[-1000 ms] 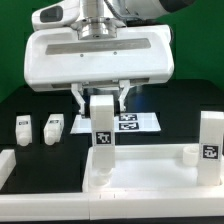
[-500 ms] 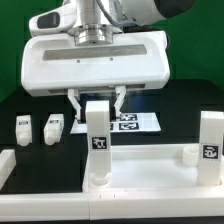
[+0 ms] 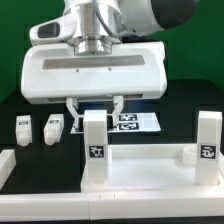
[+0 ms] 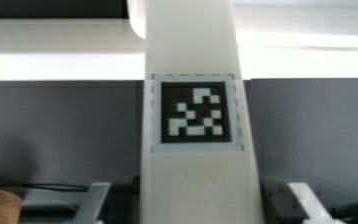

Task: Assemble desk

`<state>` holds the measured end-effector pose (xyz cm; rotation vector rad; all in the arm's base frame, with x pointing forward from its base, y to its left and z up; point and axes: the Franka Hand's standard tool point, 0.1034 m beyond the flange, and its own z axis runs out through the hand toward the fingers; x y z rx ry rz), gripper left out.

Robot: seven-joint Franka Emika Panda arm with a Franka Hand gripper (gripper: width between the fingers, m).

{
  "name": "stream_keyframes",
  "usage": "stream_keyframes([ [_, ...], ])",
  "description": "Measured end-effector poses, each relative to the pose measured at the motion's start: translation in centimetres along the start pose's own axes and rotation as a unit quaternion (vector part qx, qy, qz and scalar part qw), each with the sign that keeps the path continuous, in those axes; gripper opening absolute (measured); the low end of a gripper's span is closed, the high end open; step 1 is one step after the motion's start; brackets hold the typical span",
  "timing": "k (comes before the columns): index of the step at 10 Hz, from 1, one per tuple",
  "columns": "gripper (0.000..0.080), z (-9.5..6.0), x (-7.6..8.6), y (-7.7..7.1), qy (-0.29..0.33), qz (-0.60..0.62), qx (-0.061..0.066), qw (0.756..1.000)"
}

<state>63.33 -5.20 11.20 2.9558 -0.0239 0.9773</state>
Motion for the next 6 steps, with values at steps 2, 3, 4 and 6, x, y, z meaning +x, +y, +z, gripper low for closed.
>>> stream_keyframes([
  [2,0.0285,-0.02,-0.12,-0.13,0.016,-0.005,-0.007,1.000],
  [3,0.0285,-0.03,-0.10,-0.10,0.015,0.000,-0.004,1.000],
  [4,0.0339,0.11,-0.30,-0.36,0.002,0.000,0.005,1.000],
  [6,0.0522,0.18,-0.45,-0.42,-0.001,0.002,0.007,1.000],
])
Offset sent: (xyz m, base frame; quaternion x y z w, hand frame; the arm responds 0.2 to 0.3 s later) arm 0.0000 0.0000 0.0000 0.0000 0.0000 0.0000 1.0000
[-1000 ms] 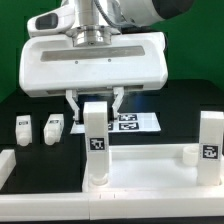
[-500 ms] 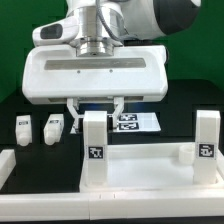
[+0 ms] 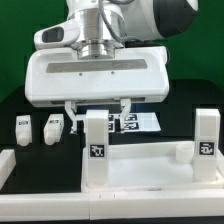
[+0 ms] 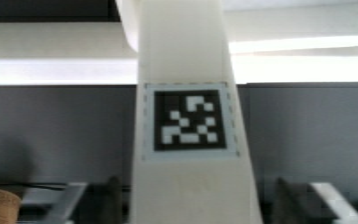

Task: Assemble desk

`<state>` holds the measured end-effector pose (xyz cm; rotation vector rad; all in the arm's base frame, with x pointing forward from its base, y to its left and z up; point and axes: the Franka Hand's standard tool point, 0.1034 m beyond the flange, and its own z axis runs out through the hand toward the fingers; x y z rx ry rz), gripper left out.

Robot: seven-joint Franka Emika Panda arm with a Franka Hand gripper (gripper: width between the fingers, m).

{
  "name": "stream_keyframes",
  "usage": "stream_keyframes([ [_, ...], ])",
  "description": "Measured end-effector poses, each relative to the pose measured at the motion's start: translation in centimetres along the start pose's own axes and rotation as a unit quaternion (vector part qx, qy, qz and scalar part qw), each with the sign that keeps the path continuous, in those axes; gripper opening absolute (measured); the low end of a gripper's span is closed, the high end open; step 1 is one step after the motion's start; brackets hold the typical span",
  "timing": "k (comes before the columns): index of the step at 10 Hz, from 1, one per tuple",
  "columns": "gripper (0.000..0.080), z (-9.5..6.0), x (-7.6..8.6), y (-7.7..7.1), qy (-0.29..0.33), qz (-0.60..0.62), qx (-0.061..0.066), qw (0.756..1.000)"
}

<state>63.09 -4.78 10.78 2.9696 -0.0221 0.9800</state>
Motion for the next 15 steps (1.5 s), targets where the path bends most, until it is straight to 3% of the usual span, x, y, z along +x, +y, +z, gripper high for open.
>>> stream_keyframes([
  [1,0.0522,0.1,-0.2,-0.2,-0.005,0.002,0.004,1.000],
  [2,0.0627,0.1,-0.1,-0.6,-0.025,0.006,0.018,1.000],
  [3,0.0643,-0.3,1.0,0.0,-0.035,0.012,0.025,0.999],
  [5,0.0648,-0.8,1.9,-0.2,-0.102,0.057,0.058,0.991],
  [9,0.0649,-0.9,0.5,-0.1,-0.220,0.074,0.095,0.968],
  [13,0.0649,-0.7,0.4,0.0,-0.228,0.088,0.096,0.965],
  [14,0.0558,-0.7,0.4,0.0,-0.228,0.088,0.096,0.965],
  [15,0.0558,-0.7,0.4,0.0,-0.229,0.097,0.094,0.964],
])
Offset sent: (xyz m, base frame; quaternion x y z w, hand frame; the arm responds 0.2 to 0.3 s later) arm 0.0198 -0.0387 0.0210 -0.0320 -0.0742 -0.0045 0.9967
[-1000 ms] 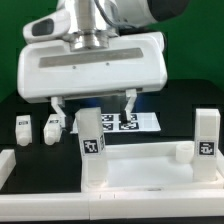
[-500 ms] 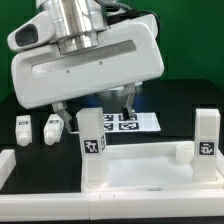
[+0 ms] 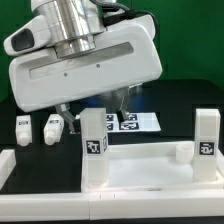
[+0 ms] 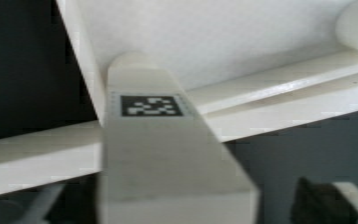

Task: Assemble desk

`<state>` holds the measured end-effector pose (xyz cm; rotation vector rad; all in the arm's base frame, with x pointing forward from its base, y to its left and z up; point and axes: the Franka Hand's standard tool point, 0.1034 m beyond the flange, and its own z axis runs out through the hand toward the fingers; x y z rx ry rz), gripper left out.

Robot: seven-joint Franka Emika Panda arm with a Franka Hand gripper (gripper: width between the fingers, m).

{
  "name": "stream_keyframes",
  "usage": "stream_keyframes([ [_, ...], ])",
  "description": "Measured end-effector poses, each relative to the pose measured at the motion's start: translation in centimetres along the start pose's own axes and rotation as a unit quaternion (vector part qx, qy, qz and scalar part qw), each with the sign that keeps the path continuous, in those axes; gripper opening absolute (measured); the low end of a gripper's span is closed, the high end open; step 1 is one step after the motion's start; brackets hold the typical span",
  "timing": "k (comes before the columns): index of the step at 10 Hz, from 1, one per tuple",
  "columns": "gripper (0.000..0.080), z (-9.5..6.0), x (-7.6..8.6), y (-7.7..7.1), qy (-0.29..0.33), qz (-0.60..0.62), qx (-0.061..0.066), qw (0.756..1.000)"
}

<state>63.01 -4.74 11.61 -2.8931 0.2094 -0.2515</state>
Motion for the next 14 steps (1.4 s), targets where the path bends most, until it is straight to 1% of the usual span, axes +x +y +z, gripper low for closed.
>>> stream_keyframes([
  [1,0.0358,-0.1,0.1,0.1,0.002,0.041,-0.001,0.999],
  [2,0.0325,-0.1,0.1,0.4,0.003,0.062,-0.002,0.998],
  [3,0.0325,-0.1,0.2,0.6,0.006,0.115,-0.003,0.993],
  [5,0.0324,-0.1,0.7,0.8,0.024,0.233,-0.008,0.972],
  [6,0.0324,-0.1,0.7,0.9,0.026,0.313,-0.010,0.949],
  [7,0.0324,0.0,0.7,0.9,0.029,0.395,-0.011,0.918],
  [8,0.0324,0.0,0.7,0.9,0.030,0.486,-0.011,0.873],
  [9,0.0324,0.0,0.7,1.1,0.031,0.526,-0.006,0.850],
  [10,0.0324,-0.1,0.6,1.2,0.030,0.525,-0.005,0.850],
  [11,0.0324,-0.1,0.6,1.1,0.029,0.512,-0.004,0.859],
  [12,0.0404,-0.1,0.6,1.0,0.027,0.496,-0.007,0.868],
  [13,0.0404,0.0,0.3,0.8,0.013,0.410,-0.016,0.912],
  [14,0.0574,-0.2,0.2,0.6,-0.002,0.318,-0.019,0.948],
])
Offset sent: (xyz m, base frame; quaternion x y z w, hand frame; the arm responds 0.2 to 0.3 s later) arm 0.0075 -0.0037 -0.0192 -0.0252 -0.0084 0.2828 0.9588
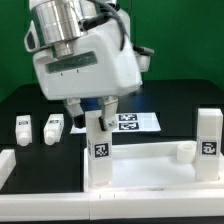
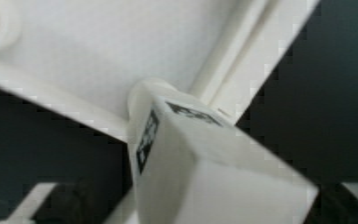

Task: Assemble desk

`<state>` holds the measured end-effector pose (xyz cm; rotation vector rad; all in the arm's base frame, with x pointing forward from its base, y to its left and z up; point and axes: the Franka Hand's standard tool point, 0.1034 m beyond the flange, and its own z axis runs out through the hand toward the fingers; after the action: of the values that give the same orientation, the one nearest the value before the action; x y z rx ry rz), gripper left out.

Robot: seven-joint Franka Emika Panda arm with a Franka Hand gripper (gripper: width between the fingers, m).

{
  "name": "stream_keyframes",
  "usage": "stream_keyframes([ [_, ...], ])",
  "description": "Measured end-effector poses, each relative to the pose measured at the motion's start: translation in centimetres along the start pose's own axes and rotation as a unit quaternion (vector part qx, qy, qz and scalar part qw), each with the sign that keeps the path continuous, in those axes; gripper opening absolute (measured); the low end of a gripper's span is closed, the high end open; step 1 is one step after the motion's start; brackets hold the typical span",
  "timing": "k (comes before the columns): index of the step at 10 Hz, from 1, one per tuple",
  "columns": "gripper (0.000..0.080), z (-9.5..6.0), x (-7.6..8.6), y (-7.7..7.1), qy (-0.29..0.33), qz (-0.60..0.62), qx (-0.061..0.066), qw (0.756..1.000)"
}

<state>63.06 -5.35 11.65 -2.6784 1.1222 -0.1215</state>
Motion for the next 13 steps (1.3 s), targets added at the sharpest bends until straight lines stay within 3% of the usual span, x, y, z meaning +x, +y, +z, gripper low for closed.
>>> stream_keyframes([
  [1,0.0633,-0.13,-0.32,-0.33,-0.011,-0.084,-0.008,0.996],
  [5,0.0649,-0.13,-0.21,-0.34,-0.010,-0.207,-0.005,0.978],
  [7,0.0649,-0.04,-0.23,-0.23,-0.020,-0.405,-0.041,0.913],
  [8,0.0649,0.15,-0.27,-0.17,-0.025,-0.446,-0.048,0.893],
  [10,0.0644,0.17,-0.27,-0.14,-0.025,-0.429,-0.047,0.902],
  [12,0.0304,0.19,-0.27,-0.14,-0.024,-0.410,-0.048,0.911],
  [13,0.0287,0.10,-0.02,-0.02,-0.017,-0.345,-0.049,0.937],
])
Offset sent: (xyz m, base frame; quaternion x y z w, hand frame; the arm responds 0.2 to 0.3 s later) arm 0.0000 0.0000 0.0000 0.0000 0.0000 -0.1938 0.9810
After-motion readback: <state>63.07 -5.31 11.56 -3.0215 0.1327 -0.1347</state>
